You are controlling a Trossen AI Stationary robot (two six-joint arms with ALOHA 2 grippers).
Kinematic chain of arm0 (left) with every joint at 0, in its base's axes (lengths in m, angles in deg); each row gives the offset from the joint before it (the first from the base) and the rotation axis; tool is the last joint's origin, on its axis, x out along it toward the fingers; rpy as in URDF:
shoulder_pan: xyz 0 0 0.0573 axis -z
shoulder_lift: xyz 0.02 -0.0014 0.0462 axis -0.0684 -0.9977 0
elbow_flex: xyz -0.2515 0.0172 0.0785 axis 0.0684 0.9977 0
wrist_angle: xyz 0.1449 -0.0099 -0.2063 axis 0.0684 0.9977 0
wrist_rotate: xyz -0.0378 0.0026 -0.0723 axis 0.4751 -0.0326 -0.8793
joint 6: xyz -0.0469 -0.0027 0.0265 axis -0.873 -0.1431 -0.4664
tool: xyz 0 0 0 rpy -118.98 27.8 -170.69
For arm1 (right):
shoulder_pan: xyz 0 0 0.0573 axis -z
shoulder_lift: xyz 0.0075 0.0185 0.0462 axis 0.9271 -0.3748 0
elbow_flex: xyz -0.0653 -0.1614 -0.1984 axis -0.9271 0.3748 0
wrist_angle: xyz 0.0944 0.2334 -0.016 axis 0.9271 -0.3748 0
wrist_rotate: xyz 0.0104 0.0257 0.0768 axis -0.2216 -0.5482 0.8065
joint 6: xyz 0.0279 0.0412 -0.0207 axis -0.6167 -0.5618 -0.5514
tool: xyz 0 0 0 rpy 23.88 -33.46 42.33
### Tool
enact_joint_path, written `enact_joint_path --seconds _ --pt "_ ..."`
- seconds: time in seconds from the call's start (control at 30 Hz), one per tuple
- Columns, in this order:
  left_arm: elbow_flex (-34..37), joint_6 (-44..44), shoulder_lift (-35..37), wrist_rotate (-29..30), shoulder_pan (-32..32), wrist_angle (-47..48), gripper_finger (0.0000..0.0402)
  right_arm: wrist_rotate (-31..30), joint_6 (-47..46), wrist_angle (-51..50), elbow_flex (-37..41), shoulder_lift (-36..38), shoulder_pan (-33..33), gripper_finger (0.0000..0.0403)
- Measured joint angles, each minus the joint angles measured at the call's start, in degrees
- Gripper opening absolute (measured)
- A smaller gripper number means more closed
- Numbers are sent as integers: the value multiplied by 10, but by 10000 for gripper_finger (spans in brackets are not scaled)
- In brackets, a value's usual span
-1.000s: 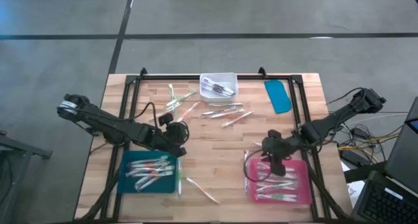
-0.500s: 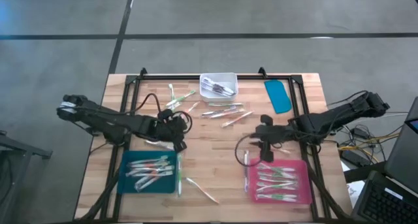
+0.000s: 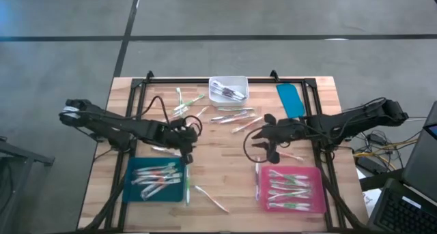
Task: Pick & Place Toothbrushes
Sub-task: Put the orange toothbrush into the blue bin
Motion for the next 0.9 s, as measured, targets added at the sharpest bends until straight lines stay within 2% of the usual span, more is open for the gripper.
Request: enact_joint_path --seconds 0.3,0.57,0.73,0.9 --pt "0 125 -17 -88 33 -93 133 -23 39 10 0 -42 3 89" --pt "-35 118 -63 -108 76 -97 133 -24 29 44 0 -104 27 73" --pt "-91 132 -110 -110 104 -49 133 -23 29 65 0 -147 44 82" --pt "-165 133 -183 -110 120 52 133 -23 28 81 -2 -183 52 102"
